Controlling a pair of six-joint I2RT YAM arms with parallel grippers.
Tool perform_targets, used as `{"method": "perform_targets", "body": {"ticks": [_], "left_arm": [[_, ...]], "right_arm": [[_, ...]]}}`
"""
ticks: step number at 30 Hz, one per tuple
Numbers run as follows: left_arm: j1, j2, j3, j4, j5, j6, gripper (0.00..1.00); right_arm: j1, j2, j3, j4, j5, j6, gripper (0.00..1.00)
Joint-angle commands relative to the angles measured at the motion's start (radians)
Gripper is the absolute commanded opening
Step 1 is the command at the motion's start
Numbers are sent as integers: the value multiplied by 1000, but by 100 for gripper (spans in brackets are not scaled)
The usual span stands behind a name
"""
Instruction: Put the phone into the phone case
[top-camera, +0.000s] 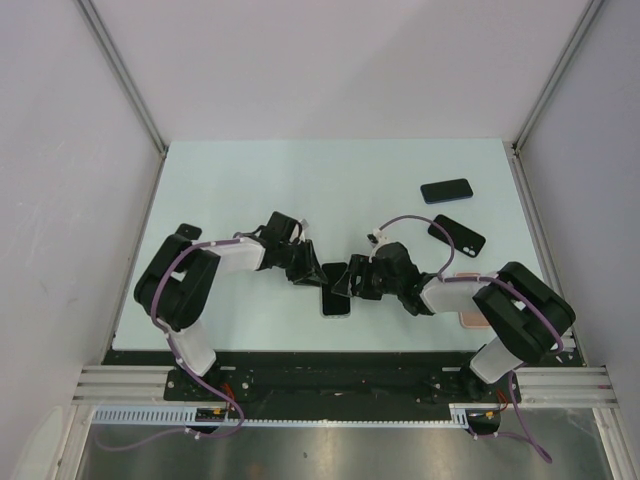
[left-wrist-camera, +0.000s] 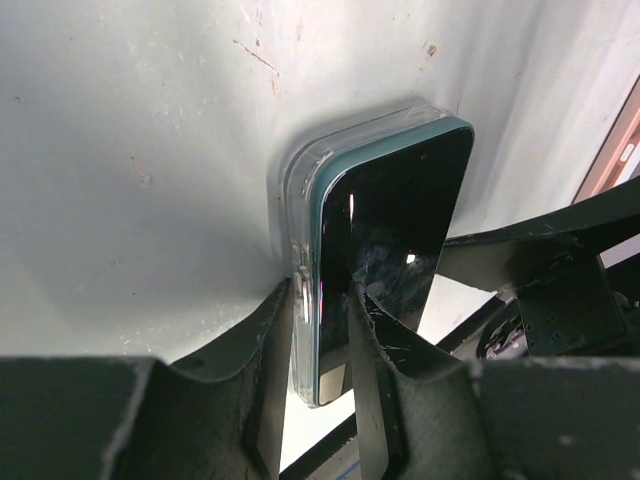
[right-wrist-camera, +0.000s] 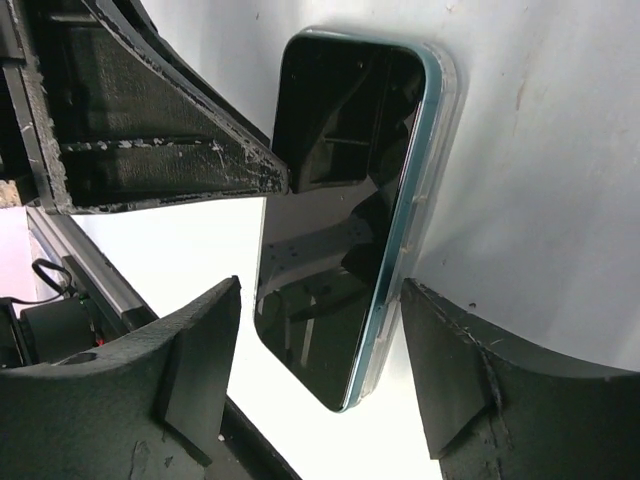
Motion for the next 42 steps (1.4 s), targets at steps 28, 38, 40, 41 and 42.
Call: {"method": "perform_targets", "body": {"ticks": [28,38,40,41,42], "left_arm": [[-35,34,-43,65,126,-46,22],[-35,40,-52,80,118,-54,22],[-35,40,-53,83,117,-55,22],[-35,40,-55,85,117,-55,22],[-35,42,-55,88,117,-57,22]], "right_arm": [[-147,107,-128,436,-307,170,73],[-187,181,-187,663,-401,270,68],[-195,199,-195,724,-421,282,67],[-199,219,-197,737,-430,286,67],[-207,229,-197,765,-448,296,66]]}}
